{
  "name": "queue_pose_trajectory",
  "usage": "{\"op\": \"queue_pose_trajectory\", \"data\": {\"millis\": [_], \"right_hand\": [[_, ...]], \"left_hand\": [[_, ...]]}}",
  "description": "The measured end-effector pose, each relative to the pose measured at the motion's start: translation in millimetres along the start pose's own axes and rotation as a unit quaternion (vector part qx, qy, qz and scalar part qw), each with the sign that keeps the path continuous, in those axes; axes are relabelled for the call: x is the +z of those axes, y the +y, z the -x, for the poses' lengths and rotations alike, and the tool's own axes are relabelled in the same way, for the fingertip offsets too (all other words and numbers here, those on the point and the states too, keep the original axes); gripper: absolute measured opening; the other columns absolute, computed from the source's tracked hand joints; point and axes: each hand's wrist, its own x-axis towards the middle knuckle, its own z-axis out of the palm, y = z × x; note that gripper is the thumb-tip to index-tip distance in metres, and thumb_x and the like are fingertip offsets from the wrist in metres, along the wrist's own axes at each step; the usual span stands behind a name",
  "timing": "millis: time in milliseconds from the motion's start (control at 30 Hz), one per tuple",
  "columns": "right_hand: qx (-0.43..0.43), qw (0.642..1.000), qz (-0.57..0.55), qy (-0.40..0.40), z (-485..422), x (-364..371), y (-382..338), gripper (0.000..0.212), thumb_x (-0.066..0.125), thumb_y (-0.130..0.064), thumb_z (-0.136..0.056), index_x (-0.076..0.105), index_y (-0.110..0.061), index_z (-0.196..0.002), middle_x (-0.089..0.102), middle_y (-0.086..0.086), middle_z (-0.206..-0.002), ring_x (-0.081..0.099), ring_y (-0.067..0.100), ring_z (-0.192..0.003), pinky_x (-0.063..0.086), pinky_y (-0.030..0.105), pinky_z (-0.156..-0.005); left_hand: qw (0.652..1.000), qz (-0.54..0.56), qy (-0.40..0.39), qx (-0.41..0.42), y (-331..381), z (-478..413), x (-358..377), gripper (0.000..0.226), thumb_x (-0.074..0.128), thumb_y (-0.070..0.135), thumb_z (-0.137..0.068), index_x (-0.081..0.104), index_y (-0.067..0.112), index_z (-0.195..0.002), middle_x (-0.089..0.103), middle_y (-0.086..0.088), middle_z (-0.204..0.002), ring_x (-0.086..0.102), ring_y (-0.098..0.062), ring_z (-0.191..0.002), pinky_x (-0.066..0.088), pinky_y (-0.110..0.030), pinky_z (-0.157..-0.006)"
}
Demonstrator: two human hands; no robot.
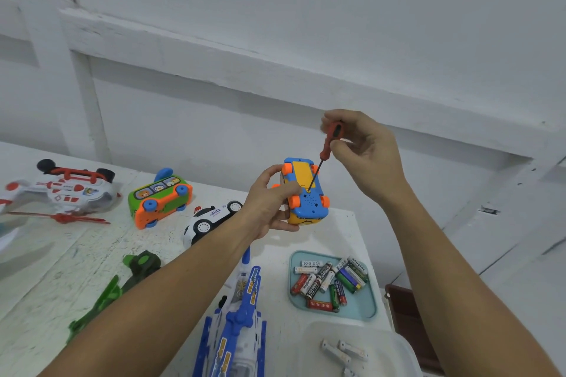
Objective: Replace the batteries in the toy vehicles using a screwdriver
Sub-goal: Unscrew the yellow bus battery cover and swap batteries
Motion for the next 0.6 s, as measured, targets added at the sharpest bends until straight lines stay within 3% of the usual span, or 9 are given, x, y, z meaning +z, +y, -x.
{"op": "queue_pose_trajectory", "data": {"millis": [133, 233, 367, 500, 600], "right_hand": [[-0.010, 1.000, 0.017, 0.009, -0.2, 3.7, -2.5, 0.036, 0.075, -0.005, -0.081, 0.066, -0.029, -0.107, 0.055, -0.002, -0.103, 0.063, 0.006, -0.089, 0.057, 0.025, -0.075], [-0.004, 1.000, 0.005, 0.013, 0.4, 2.9, -2.7, 0.041, 0.069, -0.001, -0.085, 0.063, -0.030, -0.113, 0.060, 0.001, -0.096, 0.068, 0.012, -0.076, 0.057, 0.027, -0.076], [-0.004, 1.000, -0.005, 0.003, 4.4, -0.7, -1.1, 0.046, 0.051, 0.001, -0.089, 0.058, -0.027, -0.124, 0.066, 0.001, -0.108, 0.069, 0.014, -0.095, 0.057, 0.029, -0.084], [-0.017, 1.000, 0.008, 0.008, 7.8, -1.1, 0.4, 0.038, 0.070, -0.007, -0.085, 0.062, -0.034, -0.111, 0.057, -0.004, -0.103, 0.063, 0.010, -0.093, 0.059, 0.033, -0.078], [-0.010, 1.000, -0.012, 0.004, 8.7, -3.5, 2.6, 0.044, 0.069, -0.003, -0.086, 0.062, -0.034, -0.116, 0.058, -0.007, -0.096, 0.068, 0.018, -0.082, 0.059, 0.038, -0.080]], "left_hand": [[1.000, -0.001, 0.000, 0.002, 0.9, 1.4, 2.9, 0.045, 0.067, 0.012, -0.087, 0.053, 0.039, -0.120, 0.069, -0.019, -0.110, 0.074, -0.035, -0.079, 0.060, -0.046, -0.057], [1.000, 0.000, 0.002, 0.001, 0.4, 3.1, 3.2, 0.043, 0.067, 0.012, -0.088, 0.053, 0.039, -0.119, 0.070, -0.019, -0.106, 0.074, -0.035, -0.078, 0.060, -0.047, -0.058], [1.000, 0.008, 0.007, 0.001, 0.6, 5.4, 2.9, 0.039, 0.067, 0.014, -0.088, 0.053, 0.040, -0.113, 0.070, -0.017, -0.103, 0.074, -0.033, -0.073, 0.060, -0.046, -0.057], [1.000, 0.003, 0.013, 0.006, 1.4, 7.1, 4.8, 0.038, 0.067, 0.015, -0.089, 0.052, 0.042, -0.111, 0.070, -0.017, -0.104, 0.074, -0.032, -0.072, 0.060, -0.046, -0.057], [1.000, -0.004, 0.017, 0.004, 0.6, 9.1, 7.0, 0.040, 0.066, 0.015, -0.088, 0.052, 0.040, -0.115, 0.070, -0.018, -0.105, 0.074, -0.033, -0.072, 0.060, -0.046, -0.057]]}}
